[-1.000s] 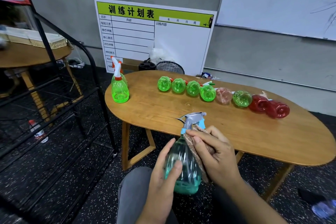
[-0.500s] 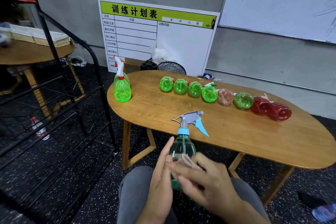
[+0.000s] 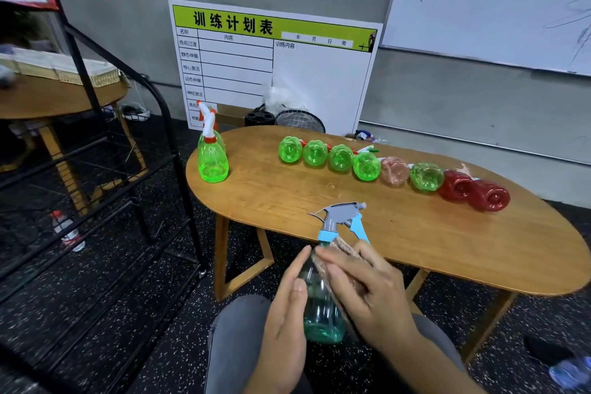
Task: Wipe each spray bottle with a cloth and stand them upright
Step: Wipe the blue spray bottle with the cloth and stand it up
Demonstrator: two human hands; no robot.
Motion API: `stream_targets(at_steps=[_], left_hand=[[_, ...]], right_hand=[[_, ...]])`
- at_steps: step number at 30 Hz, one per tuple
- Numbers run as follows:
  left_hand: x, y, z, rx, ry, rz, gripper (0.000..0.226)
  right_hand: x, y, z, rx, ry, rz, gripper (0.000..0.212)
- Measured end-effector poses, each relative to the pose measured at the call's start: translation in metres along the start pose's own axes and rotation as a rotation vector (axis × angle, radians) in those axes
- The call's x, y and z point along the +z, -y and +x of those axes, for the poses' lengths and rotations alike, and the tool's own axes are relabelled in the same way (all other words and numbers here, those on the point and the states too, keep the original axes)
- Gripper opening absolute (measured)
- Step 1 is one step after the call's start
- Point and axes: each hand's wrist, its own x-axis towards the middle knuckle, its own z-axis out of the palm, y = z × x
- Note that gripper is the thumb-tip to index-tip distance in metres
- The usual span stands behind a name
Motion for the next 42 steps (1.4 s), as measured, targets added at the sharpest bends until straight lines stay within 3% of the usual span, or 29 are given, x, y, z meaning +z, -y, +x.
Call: stream_targets(at_steps=[6, 8, 13, 15, 20, 25, 28, 31, 35, 39, 42], left_hand=[[-0.002, -0.001, 0.002, -0.030, -0.021, -0.061, 0.047], [0.000, -0.003, 0.001, -0.026, -0.003, -0.050, 0.047], [0.001, 0.000, -0.001, -0.010, 0.013, -0.001, 0.045], [0.001, -0.001, -0.001, -0.021, 0.003, -0.007, 0.049], [-0.002, -0.002, 0.002, -0.036, -0.021, -0.005, 0.038], [-0.002, -0.005, 0.001, -0.035, -0.005, -0.023, 0.045], [0.000, -0.004, -0.001, -0.020, 0.004, 0.030, 0.040], [0.002, -0.007, -0.003, -0.040, 0.020, 0.029, 0.049], [0.000, -0.010, -0.002, -0.023, 0.035, -0.017, 0.051], [0.002, -0.017, -0.004, -0.008, 0.031, 0.008, 0.081], [0.001, -0.018, -0.002, -0.013, 0.003, -0.073, 0.074]], right_hand=[[-0.002, 0.005, -0.029, -0.357, 0.179, -0.148, 0.027], [-0.005, 0.003, -0.019, -0.328, 0.152, -0.166, 0.026], [-0.005, -0.009, 0.016, 0.010, -0.003, -0.026, 0.027], [-0.002, -0.010, 0.016, 0.045, -0.028, 0.014, 0.027], [-0.001, 0.006, -0.010, -0.145, 0.080, -0.027, 0.027], [-0.005, 0.003, -0.022, -0.335, 0.189, -0.144, 0.026], [-0.007, -0.005, -0.003, -0.178, 0.094, -0.044, 0.026], [-0.005, -0.013, 0.013, 0.023, -0.025, 0.042, 0.026], [0.000, -0.010, 0.016, 0.047, -0.021, 0.055, 0.026], [0.000, -0.005, 0.015, 0.073, -0.039, 0.078, 0.027], [0.002, 0.000, 0.009, 0.075, -0.037, 0.101, 0.028]])
